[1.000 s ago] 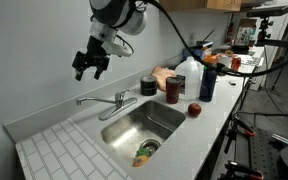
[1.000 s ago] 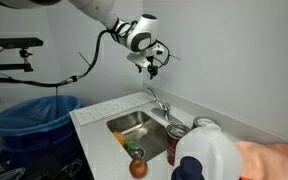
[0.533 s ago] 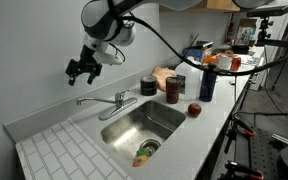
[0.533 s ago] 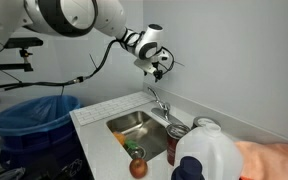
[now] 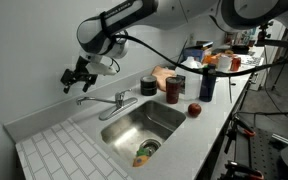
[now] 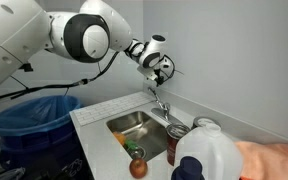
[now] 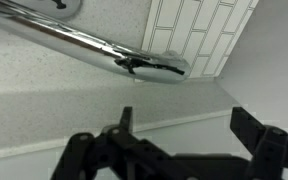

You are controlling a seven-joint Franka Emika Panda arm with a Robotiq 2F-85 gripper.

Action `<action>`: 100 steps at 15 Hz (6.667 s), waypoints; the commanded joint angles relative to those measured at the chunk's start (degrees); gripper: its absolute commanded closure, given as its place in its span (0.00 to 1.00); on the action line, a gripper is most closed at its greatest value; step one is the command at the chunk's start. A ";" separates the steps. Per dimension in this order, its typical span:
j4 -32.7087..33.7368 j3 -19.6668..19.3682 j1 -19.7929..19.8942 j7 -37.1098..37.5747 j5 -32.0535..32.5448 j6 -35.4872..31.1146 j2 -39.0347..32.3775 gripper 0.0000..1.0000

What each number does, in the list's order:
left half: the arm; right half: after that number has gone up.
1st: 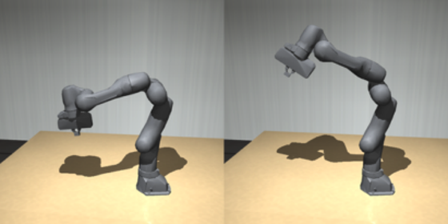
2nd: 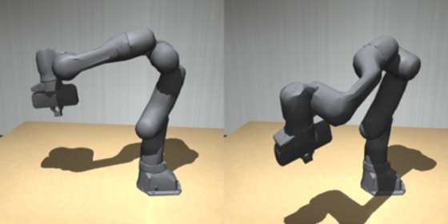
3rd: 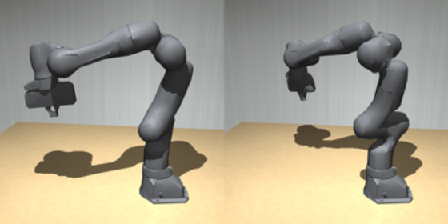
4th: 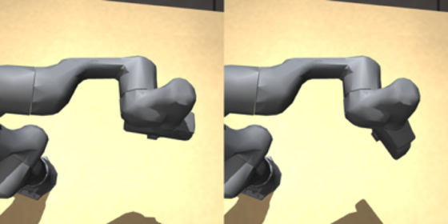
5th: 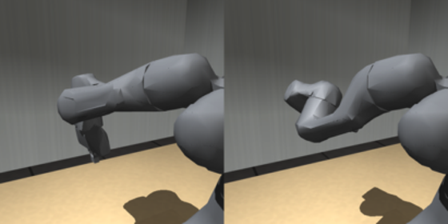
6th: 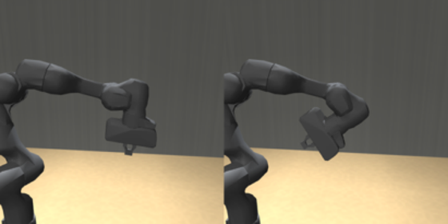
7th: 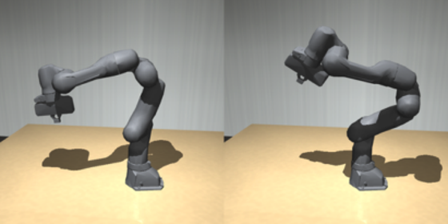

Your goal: Move the faucet spout to the right

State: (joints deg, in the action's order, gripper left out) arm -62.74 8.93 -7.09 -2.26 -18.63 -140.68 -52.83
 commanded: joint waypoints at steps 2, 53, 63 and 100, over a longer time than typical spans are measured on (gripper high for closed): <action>9.50 1.62 0.15 3.01 1.14 3.25 -6.94 0.00; -57.81 -0.28 1.61 9.92 -0.84 -9.88 33.52 0.00; -60.37 -3.10 4.54 8.93 -1.61 -10.24 36.08 0.00; -64.03 -5.41 3.84 11.56 9.27 -9.57 42.42 0.00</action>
State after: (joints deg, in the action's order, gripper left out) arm -125.97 2.97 -3.44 11.31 -7.39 -146.84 -10.31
